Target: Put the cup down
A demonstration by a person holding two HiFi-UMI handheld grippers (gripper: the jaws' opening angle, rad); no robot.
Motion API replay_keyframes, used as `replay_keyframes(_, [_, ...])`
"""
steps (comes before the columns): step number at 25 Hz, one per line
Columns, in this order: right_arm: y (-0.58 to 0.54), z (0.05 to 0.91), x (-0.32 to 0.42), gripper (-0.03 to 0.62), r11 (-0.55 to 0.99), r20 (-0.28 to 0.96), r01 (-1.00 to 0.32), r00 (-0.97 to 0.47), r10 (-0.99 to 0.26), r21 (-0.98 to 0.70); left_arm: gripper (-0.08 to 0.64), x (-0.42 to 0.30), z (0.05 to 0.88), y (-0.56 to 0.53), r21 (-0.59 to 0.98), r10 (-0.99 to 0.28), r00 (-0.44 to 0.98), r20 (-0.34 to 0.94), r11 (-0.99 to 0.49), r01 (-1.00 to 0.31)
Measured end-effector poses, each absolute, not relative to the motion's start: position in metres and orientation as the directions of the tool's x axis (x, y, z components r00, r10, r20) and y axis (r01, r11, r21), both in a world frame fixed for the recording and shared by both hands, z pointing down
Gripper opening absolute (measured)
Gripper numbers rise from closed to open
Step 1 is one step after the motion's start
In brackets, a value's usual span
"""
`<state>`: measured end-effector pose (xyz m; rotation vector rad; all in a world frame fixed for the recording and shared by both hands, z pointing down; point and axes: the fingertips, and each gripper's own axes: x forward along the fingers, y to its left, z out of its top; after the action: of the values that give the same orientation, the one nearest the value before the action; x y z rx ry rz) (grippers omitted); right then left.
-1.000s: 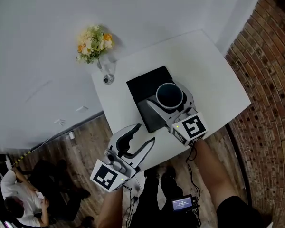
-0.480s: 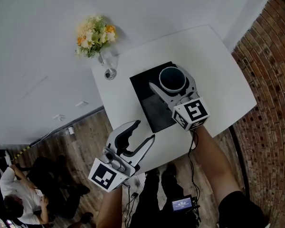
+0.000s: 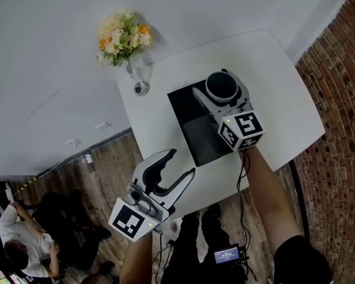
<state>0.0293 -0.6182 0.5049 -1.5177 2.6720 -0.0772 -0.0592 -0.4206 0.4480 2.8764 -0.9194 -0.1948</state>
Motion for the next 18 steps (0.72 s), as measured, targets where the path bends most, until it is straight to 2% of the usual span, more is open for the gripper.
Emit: replay_keyframes(18, [-0.654,0.521,0.035,0.423,0.454,-0.030,-0.890,-0.453,-0.891,-0.037,0.206,-0.071,0.458,-0.417,0.164,-0.604,0.792,-0.091,-0.793,-0.586])
